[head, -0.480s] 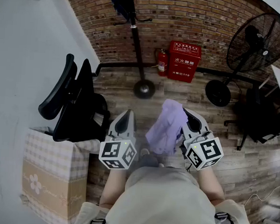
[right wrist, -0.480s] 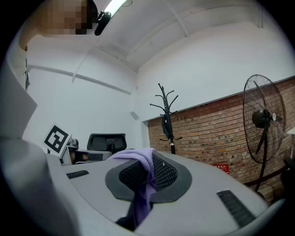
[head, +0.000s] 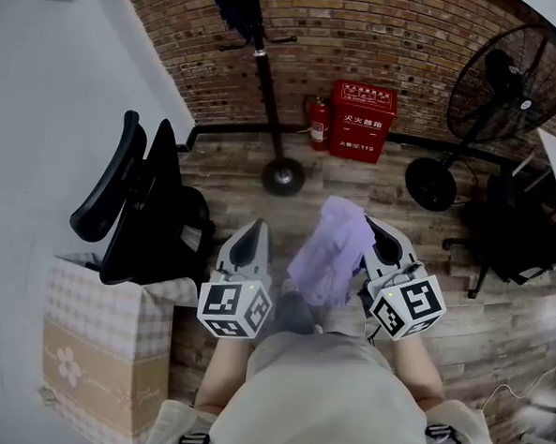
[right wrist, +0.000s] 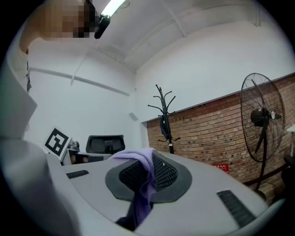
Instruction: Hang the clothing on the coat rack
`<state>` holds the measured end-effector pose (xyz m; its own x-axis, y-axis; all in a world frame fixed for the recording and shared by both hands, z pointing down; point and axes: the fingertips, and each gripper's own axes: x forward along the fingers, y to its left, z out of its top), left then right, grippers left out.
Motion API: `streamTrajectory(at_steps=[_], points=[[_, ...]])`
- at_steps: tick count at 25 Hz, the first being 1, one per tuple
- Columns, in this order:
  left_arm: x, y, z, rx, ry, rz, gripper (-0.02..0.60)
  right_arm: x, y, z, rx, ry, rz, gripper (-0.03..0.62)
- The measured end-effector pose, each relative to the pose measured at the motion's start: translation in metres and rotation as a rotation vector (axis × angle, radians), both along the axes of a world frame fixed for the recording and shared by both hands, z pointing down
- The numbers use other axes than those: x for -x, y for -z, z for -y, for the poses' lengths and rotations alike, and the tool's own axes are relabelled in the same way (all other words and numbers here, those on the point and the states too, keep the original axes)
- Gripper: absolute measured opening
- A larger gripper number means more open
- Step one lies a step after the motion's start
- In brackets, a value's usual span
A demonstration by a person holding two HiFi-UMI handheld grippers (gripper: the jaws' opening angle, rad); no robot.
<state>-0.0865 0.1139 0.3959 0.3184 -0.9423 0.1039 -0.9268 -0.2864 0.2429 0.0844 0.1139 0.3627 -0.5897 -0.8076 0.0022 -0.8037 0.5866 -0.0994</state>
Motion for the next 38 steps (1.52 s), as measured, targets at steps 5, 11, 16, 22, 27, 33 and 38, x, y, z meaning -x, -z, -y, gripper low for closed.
streamTrajectory(at_steps=[5,11,16,22,27,33,38], points=[[-0.003,0.005,0.01,-0.016,-0.004,-0.003,0.005,-0.002,0.002,0.011,-0.004,0.005,-0.013,0.014],[0.001,0.002,0.035,-0.019,-0.002,-0.013,0.005,0.002,-0.002,0.038,0.012,0.002,-0.018,0.014],[0.007,0.0,0.068,-0.021,-0.005,-0.02,0.005,0.007,-0.002,0.072,0.013,0.01,-0.009,0.014],[0.018,-0.002,0.124,-0.027,-0.023,-0.027,0.005,0.016,0.003,0.126,-0.005,-0.007,-0.015,0.014],[0.031,0.008,0.174,-0.039,-0.032,-0.018,0.005,0.029,0.01,0.176,-0.003,-0.014,-0.027,0.014],[0.049,0.016,0.23,-0.042,-0.047,-0.019,0.005,0.048,0.023,0.231,-0.023,-0.017,-0.03,0.014],[0.06,0.014,0.274,-0.038,-0.063,-0.02,0.005,0.061,0.028,0.275,-0.032,-0.02,-0.03,0.014]])
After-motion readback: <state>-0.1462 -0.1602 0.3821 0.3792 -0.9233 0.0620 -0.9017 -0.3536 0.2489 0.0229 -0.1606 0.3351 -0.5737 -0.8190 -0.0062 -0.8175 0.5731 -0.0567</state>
